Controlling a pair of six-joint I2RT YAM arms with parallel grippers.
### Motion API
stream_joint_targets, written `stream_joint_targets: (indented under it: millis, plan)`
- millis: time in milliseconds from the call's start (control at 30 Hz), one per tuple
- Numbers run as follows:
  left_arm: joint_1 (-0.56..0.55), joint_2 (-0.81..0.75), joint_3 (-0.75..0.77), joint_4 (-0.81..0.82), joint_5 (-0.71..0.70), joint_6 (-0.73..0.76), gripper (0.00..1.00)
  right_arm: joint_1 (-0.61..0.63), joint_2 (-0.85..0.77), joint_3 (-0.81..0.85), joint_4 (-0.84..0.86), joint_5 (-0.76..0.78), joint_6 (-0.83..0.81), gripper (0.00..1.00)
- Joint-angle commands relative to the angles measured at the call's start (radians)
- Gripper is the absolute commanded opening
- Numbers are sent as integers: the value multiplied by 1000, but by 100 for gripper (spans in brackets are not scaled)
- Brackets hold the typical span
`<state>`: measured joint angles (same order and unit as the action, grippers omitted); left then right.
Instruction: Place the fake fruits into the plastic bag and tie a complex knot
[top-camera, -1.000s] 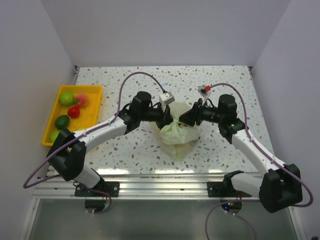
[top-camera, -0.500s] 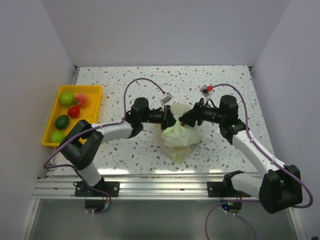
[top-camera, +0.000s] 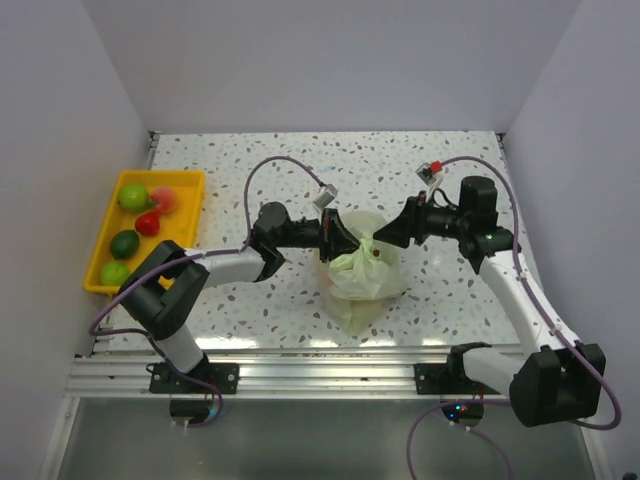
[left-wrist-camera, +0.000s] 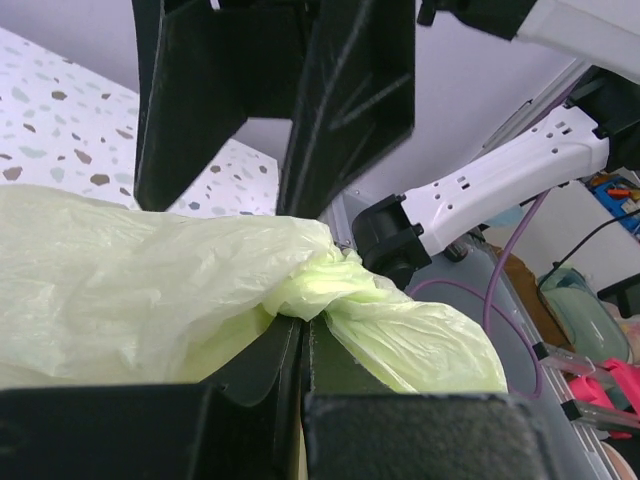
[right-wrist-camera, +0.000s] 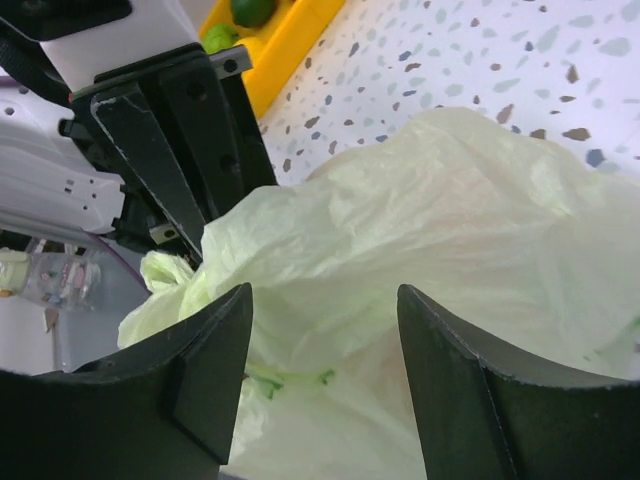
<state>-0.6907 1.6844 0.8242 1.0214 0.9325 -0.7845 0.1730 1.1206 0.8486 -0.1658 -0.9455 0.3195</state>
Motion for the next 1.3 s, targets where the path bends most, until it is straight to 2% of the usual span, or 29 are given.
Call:
stream_joint_targets:
  millis: [0, 67, 133, 200, 333, 400, 567, 700, 967, 1100, 1133, 1267]
  plan:
    - [-7, -37, 6, 135, -15, 1, 0, -82, 5, 139, -331, -101, -192, 63]
    - [-9, -32, 10, 135, -11, 1, 0, -104, -10, 159, -421, -125, -250, 60]
    - [-7, -25, 21, 131, -6, -1, 0, -107, -25, 147, -434, -133, -247, 52]
    - [-7, -16, 24, 138, -3, -13, 0, -107, -39, 109, -429, -148, -238, 42]
    - [-7, 1, 29, 161, -1, -36, 0, -101, -30, 34, -348, -168, -182, 29]
    - [-7, 8, 26, 172, -4, -51, 0, -87, -27, -11, -315, -174, -155, 29]
    - [-18, 21, 30, 181, -1, -53, 0, -24, -56, -88, -94, -150, -16, 48]
    - [-30, 35, 27, 175, 12, -50, 0, 5, -39, -85, -20, -136, 32, 63]
    - [-69, 54, 10, 172, 19, -45, 0, 25, 16, -62, 31, -111, 33, 69]
    - [-78, 66, 21, 219, 22, -81, 0, 43, 48, -62, 45, -101, 38, 73]
    - [-84, 69, 24, 223, 28, -85, 0, 43, 51, -60, 54, -101, 47, 79]
    - [-93, 74, 4, 223, 42, -90, 0, 43, 54, -43, 94, -101, 70, 83]
